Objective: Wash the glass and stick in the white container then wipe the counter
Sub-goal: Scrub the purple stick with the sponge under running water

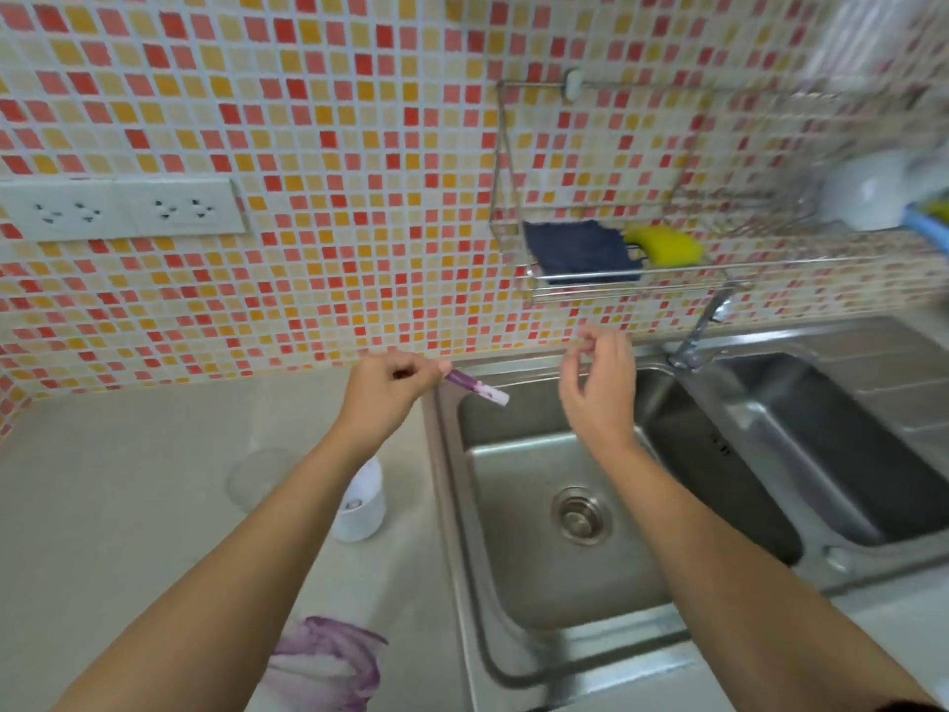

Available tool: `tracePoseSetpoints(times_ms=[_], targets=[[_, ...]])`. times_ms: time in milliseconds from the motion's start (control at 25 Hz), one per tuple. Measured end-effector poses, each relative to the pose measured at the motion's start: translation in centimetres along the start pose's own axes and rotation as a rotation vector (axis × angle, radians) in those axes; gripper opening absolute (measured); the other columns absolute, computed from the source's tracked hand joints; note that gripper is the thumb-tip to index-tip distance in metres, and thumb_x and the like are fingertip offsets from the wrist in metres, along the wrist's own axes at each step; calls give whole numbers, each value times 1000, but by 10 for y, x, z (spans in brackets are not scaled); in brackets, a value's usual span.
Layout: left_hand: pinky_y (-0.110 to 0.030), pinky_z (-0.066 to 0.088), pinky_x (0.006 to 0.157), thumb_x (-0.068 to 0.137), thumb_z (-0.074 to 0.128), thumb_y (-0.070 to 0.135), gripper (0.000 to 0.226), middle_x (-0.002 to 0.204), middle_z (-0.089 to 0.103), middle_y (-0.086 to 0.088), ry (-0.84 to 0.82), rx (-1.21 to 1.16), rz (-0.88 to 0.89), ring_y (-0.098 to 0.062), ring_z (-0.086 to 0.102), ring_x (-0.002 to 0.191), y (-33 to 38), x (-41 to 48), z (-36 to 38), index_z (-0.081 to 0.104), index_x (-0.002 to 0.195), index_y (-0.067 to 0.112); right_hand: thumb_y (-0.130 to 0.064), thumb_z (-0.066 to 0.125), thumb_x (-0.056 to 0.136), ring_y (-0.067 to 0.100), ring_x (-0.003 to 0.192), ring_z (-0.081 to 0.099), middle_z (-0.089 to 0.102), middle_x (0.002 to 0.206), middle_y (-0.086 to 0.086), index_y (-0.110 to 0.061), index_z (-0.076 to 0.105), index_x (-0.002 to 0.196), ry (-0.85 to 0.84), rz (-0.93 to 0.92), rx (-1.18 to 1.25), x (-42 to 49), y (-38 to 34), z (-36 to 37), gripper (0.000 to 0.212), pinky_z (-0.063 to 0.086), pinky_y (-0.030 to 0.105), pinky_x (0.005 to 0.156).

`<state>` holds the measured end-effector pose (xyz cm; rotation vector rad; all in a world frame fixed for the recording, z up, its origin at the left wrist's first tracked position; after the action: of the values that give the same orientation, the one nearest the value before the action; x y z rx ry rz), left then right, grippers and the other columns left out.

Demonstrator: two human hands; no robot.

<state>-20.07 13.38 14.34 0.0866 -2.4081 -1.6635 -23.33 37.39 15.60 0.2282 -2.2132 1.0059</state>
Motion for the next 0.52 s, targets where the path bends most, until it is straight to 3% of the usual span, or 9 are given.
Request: tracePoseSetpoints(times_ms=[120, 200, 360, 520], targets=[[-29, 41, 69, 83, 70, 30, 24, 58, 58, 4, 43, -201, -122, -13, 51, 65, 0, 2, 49, 74, 60, 24, -5, 51, 84, 23, 93, 47, 55, 99, 17, 2, 54, 101, 142, -54, -141, 64, 19, -51, 19, 35, 28, 83], [-31, 40, 70, 81, 71, 32, 24, 54, 56, 8, 65, -300, -191, -13, 50, 63, 2, 4, 78, 74, 59, 22, -9, 51, 83, 30, 101, 48, 53, 107, 19, 2, 52, 107, 120, -21, -273, 107, 43, -63, 26, 36, 35, 87], [-33, 41, 73, 81, 70, 37, 27, 55, 56, 10, 90, -338, -266, -12, 49, 64, 7, 11, 127, 74, 73, 11, -29, 53, 86, 40, 121, 38, 39, 134, 26, 1, 39, 131, -149, 176, -427, 168, 105, -55, 56, 32, 44, 101], [-37, 43, 80, 80, 70, 39, 29, 52, 59, 15, 173, -320, -286, -14, 54, 68, 25, 24, 166, 70, 58, 20, -53, 56, 83, 37, 141, 11, 7, 154, 21, -16, 7, 148, -568, 254, -548, 208, 139, -28, 89, 18, 43, 114]])
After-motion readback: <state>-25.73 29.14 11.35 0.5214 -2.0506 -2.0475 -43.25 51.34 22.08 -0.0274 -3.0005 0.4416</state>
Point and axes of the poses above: each hand's wrist, its own x-axis towards the middle knuckle, its own z-axis out of the palm, y = z × x, the point moved 7 cm from there along x, towards the middle knuckle
